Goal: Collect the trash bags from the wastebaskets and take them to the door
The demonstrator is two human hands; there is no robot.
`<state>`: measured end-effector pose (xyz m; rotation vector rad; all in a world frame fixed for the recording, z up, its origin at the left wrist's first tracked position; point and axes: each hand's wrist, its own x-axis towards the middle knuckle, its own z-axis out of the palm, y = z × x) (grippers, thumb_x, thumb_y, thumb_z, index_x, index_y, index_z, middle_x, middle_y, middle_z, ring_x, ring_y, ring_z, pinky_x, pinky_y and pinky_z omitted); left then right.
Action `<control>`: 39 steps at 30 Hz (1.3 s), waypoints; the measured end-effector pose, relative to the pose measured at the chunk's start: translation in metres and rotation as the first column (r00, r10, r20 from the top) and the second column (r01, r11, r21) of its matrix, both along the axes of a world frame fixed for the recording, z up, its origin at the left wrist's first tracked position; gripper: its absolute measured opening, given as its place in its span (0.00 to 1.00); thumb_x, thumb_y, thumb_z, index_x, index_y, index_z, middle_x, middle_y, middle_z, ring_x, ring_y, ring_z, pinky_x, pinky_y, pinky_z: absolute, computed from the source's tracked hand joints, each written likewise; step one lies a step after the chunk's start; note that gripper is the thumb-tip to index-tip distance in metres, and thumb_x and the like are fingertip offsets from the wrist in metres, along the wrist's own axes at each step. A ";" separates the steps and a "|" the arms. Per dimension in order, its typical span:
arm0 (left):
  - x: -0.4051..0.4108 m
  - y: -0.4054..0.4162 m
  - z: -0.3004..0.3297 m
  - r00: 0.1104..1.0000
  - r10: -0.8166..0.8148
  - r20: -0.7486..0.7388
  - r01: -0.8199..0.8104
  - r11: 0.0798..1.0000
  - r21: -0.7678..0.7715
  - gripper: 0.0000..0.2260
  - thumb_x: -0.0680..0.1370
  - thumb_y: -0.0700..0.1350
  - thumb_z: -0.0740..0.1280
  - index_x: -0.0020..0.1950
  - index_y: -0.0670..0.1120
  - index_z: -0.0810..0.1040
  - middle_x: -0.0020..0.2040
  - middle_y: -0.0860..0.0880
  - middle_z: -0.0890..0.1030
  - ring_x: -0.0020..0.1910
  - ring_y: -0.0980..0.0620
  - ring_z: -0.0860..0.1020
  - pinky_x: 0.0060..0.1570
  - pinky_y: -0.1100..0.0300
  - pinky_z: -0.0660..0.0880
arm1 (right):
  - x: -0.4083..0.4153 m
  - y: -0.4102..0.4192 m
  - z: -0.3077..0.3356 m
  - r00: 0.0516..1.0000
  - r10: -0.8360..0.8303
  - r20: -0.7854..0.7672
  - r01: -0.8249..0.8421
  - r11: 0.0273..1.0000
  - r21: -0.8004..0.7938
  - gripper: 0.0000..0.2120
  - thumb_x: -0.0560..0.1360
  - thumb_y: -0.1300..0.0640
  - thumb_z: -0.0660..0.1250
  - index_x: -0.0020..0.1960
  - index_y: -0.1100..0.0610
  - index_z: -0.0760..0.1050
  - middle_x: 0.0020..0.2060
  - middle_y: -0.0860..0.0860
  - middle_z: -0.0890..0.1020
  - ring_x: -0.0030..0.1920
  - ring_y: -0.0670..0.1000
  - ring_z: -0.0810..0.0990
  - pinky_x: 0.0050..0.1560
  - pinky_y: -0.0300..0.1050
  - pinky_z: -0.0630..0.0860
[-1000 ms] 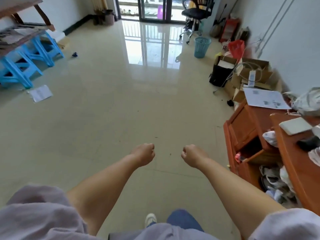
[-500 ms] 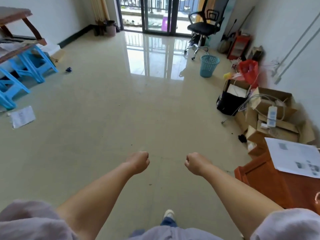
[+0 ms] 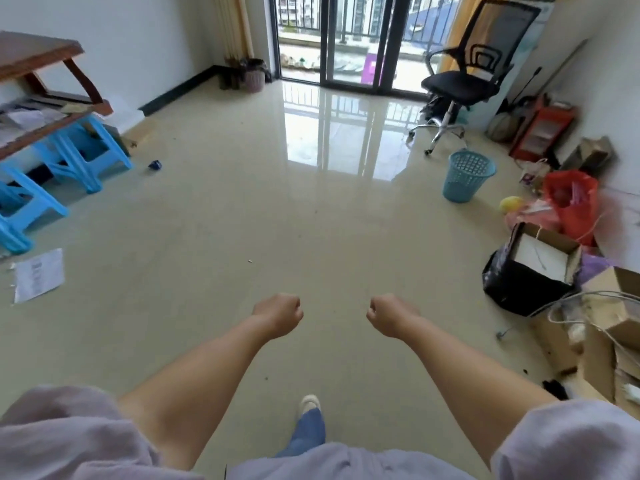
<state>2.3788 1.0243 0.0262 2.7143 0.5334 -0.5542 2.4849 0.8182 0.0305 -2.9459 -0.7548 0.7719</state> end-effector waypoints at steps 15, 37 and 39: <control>0.371 0.162 0.018 1.000 -0.018 0.017 0.018 0.999 0.034 0.15 0.80 0.49 0.55 0.59 0.45 0.76 0.61 0.44 0.78 0.58 0.43 0.77 0.52 0.57 0.72 | 0.364 0.167 0.008 1.000 -0.004 -0.007 0.004 1.000 0.026 0.15 0.78 0.51 0.54 0.57 0.56 0.75 0.59 0.56 0.79 0.58 0.58 0.78 0.50 0.44 0.71; 0.815 0.506 0.026 0.977 0.209 0.037 -0.208 0.978 -0.028 0.16 0.80 0.50 0.54 0.58 0.45 0.76 0.59 0.43 0.79 0.57 0.43 0.77 0.52 0.56 0.73 | 0.845 0.557 0.016 0.951 0.309 0.025 -0.309 0.951 -0.011 0.17 0.81 0.52 0.51 0.62 0.58 0.72 0.61 0.56 0.74 0.61 0.58 0.75 0.56 0.48 0.73; 0.856 0.554 0.036 0.979 0.203 0.029 -0.203 0.979 -0.013 0.16 0.80 0.50 0.54 0.58 0.45 0.76 0.59 0.44 0.79 0.57 0.43 0.77 0.52 0.56 0.72 | 0.886 0.603 0.022 0.956 0.292 0.033 -0.292 0.956 -0.003 0.17 0.81 0.53 0.50 0.61 0.58 0.72 0.61 0.56 0.75 0.60 0.58 0.75 0.56 0.49 0.73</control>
